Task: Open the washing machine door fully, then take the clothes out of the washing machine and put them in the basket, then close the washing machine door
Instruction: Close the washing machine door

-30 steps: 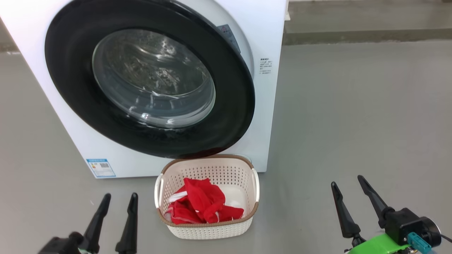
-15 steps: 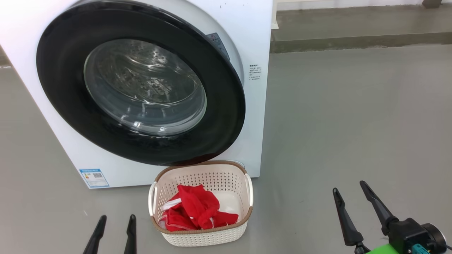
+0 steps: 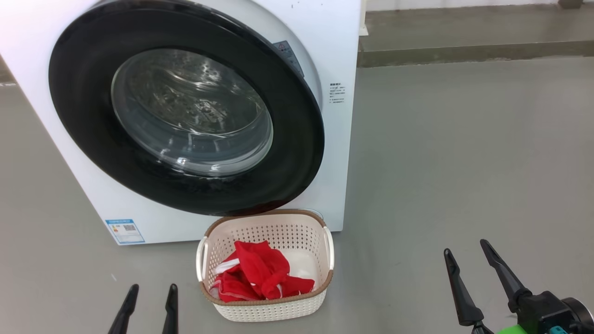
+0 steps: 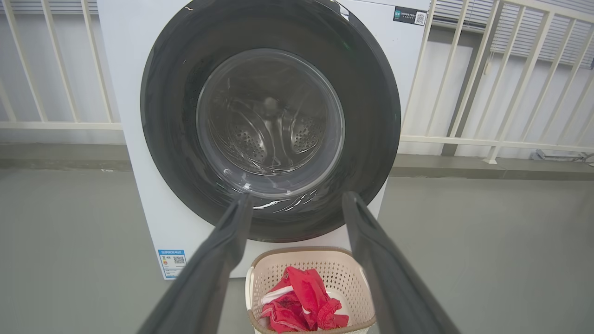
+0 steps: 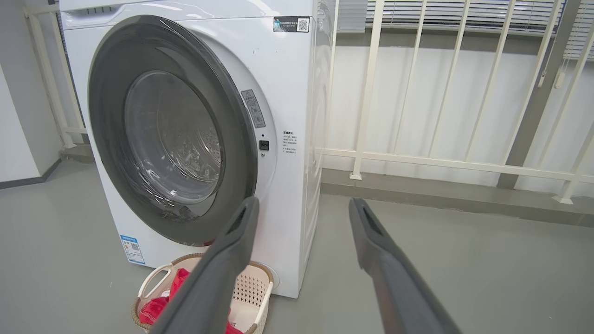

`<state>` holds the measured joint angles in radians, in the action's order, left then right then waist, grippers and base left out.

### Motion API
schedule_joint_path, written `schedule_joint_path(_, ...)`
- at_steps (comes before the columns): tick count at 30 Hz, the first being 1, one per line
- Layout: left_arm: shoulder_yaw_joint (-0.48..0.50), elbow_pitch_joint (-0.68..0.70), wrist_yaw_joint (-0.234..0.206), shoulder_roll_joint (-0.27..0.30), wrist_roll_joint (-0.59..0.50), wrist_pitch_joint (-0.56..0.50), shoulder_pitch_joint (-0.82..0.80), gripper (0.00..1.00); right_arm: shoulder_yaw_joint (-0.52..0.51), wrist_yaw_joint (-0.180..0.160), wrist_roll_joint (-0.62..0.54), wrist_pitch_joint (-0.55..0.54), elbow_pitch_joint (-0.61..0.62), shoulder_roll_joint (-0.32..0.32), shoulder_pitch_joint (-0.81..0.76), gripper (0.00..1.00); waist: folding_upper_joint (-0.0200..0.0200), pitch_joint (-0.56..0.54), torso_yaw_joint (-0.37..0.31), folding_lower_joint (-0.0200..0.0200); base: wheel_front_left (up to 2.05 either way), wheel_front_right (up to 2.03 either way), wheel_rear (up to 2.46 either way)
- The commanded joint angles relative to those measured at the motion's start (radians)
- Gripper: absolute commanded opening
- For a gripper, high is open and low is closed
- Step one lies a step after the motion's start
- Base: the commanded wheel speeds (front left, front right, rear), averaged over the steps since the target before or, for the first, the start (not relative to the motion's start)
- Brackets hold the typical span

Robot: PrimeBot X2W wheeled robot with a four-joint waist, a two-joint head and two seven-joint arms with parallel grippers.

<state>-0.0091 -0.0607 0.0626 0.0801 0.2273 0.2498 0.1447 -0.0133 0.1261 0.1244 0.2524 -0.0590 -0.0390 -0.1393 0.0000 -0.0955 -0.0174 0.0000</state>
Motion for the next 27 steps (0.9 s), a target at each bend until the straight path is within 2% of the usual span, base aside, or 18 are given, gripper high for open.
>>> schedule_joint_path(1,0.041,0.027,0.006,-0.001,-0.010,0.012,-0.040,1.00,0.016,0.005,0.007,0.009,0.025,-0.011,0.026,1.00,0.0000,0.001,0.005,0.0000,0.00,0.00,0.00)
schedule_joint_path(2,0.044,0.030,0.009,-0.005,-0.006,0.012,-0.042,1.00,0.015,0.005,0.010,0.009,0.021,-0.011,0.027,1.00,0.0000,0.001,0.008,0.0000,0.00,0.00,0.00)
schedule_joint_path(3,0.045,0.032,0.011,-0.007,-0.004,0.012,-0.043,1.00,0.015,0.005,0.012,0.009,0.014,-0.011,0.029,0.78,0.0000,0.002,0.012,0.0000,0.00,0.00,0.00)
schedule_joint_path(4,0.044,0.033,0.013,-0.009,-0.004,0.012,-0.045,1.00,0.015,0.005,0.019,0.009,0.004,-0.011,0.032,0.05,0.0000,0.002,0.015,0.0000,0.00,0.00,0.00)
schedule_joint_path(5,0.045,0.034,0.014,-0.012,-0.003,0.012,-0.047,1.00,0.014,0.005,0.026,0.009,-0.008,-0.011,0.037,0.00,0.0000,0.003,0.018,0.0000,0.00,0.00,0.00)
schedule_joint_path(17,0.009,0.025,0.030,-0.024,-0.014,0.012,-0.071,1.00,0.010,0.005,0.009,0.009,-0.192,-0.011,0.207,0.00,0.0000,0.024,0.081,0.0000,0.00,0.00,0.00)
schedule_joint_path(27,-0.030,-0.003,0.040,-0.027,-0.013,0.012,-0.098,1.00,0.117,0.005,0.020,-0.002,-0.382,-0.011,0.391,0.00,0.0000,0.042,0.163,0.0000,0.00,0.00,0.00)
